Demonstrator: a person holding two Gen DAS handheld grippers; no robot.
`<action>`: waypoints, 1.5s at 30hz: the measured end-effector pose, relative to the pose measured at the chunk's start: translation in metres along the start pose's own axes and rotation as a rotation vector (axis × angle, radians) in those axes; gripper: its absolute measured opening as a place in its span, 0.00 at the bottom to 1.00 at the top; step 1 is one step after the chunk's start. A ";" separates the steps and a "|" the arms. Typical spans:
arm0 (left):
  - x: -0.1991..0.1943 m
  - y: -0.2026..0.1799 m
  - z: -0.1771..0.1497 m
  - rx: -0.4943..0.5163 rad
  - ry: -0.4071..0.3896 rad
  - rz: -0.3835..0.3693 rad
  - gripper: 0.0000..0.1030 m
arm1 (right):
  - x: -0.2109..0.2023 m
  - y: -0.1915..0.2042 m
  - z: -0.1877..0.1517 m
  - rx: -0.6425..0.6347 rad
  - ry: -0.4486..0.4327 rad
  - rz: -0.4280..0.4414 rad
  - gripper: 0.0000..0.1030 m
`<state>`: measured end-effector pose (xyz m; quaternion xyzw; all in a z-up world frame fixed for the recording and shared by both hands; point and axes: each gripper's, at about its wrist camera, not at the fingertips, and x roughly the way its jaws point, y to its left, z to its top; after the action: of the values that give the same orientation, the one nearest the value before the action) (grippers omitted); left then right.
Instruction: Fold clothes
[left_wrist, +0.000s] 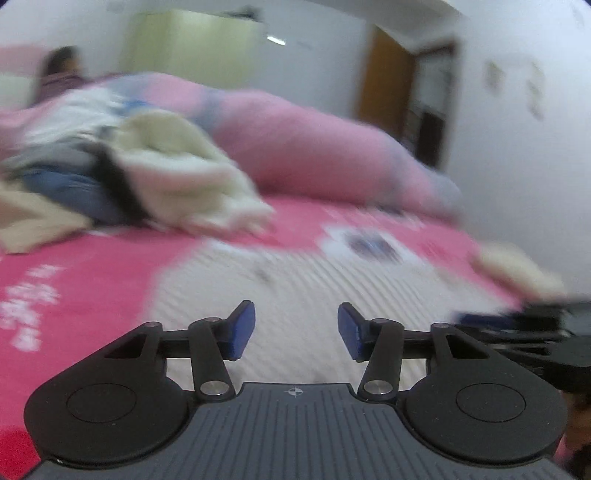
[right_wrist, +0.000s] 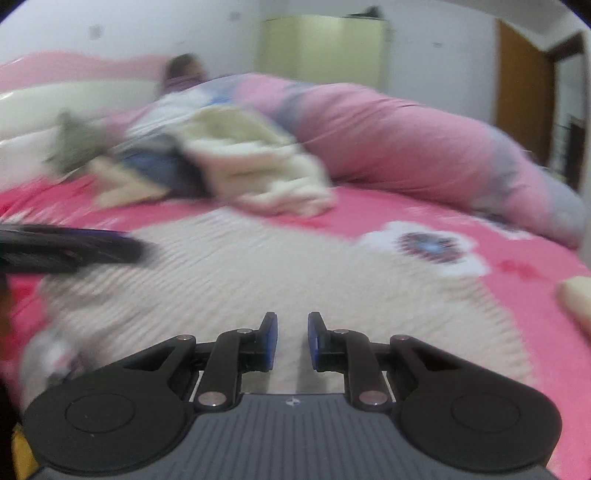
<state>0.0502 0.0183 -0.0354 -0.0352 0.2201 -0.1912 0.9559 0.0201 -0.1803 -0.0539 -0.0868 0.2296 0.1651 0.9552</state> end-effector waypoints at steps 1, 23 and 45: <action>0.005 -0.006 -0.010 0.016 0.029 -0.026 0.43 | -0.002 0.008 -0.010 -0.023 -0.012 -0.005 0.18; -0.031 0.059 -0.034 -0.082 0.060 0.109 0.39 | -0.061 -0.112 -0.059 0.168 0.112 -0.487 0.01; -0.062 0.049 -0.015 -0.052 -0.096 0.102 0.50 | -0.062 -0.034 0.048 0.076 -0.051 -0.228 0.02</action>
<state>0.0095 0.0878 -0.0315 -0.0579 0.1802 -0.1348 0.9726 -0.0005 -0.2177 0.0201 -0.0720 0.1998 0.0490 0.9760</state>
